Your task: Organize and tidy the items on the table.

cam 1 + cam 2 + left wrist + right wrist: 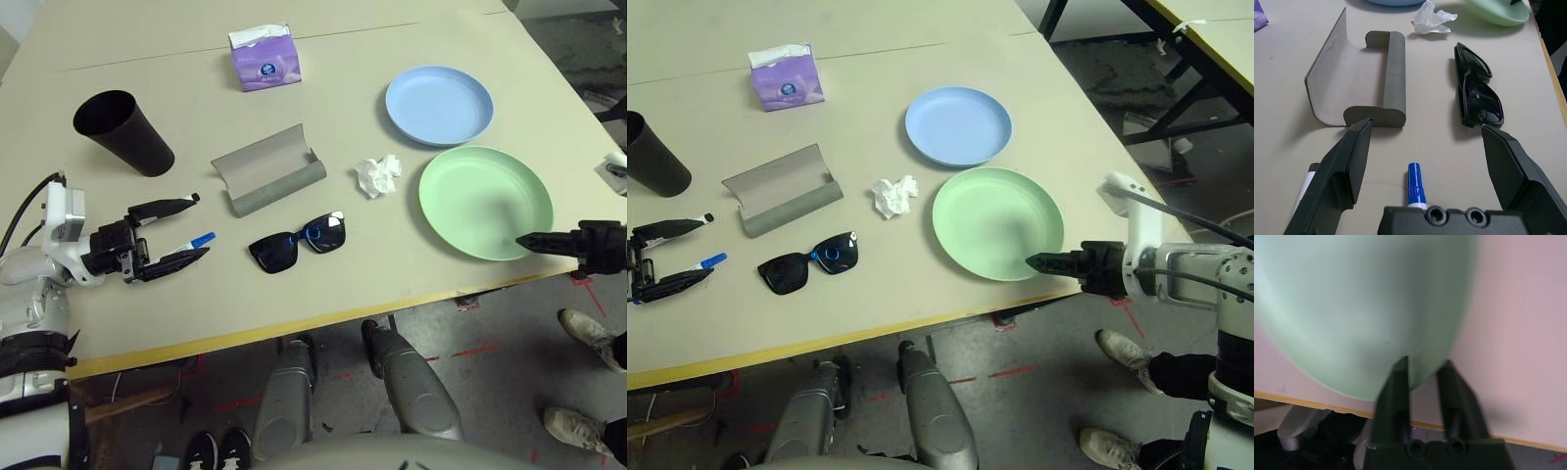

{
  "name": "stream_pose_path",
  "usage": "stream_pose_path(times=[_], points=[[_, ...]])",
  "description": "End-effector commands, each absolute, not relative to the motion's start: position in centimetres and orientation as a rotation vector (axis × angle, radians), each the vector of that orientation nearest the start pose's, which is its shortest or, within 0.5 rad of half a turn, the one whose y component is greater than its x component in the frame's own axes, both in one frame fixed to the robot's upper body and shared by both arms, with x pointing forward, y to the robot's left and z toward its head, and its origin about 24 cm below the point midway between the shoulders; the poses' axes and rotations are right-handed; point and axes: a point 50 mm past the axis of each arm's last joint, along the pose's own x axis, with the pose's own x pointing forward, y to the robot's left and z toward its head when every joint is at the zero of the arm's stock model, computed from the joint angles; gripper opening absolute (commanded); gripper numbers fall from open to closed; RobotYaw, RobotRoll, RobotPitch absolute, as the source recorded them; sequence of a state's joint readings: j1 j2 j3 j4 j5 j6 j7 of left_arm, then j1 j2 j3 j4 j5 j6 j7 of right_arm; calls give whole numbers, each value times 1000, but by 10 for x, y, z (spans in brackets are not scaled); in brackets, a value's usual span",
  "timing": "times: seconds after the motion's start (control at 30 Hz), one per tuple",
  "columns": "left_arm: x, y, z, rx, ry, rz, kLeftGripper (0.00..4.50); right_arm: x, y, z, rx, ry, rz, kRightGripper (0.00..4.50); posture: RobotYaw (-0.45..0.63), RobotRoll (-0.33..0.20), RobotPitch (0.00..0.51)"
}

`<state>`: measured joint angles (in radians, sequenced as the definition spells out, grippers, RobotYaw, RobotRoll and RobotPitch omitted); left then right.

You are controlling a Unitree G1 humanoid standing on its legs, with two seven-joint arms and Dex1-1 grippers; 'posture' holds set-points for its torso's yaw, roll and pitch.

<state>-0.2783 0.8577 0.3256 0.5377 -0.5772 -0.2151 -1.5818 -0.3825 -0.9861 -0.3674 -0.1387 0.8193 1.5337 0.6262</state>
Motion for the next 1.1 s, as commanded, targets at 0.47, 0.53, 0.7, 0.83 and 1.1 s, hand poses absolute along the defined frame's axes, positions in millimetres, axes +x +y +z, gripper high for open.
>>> stream_pose_path(times=[0.47,0.53,0.7,0.83,1.1], points=[[239,339,145,334,-71,-1040,4500,247,-285,202,263,789,525,14,-167,0,300],[239,339,145,339,-74,-1041,4500,257,-284,217,297,742,546,14,-167,0,300],[242,340,150,356,-86,-1043,4500,284,-272,252,354,659,590,14,-169,0,302],[243,340,150,361,-89,-1045,4500,309,-260,275,411,636,567,14,-168,0,303],[241,339,146,367,-85,-1046,4500,345,-244,291,507,696,412,14,-166,0,306]])
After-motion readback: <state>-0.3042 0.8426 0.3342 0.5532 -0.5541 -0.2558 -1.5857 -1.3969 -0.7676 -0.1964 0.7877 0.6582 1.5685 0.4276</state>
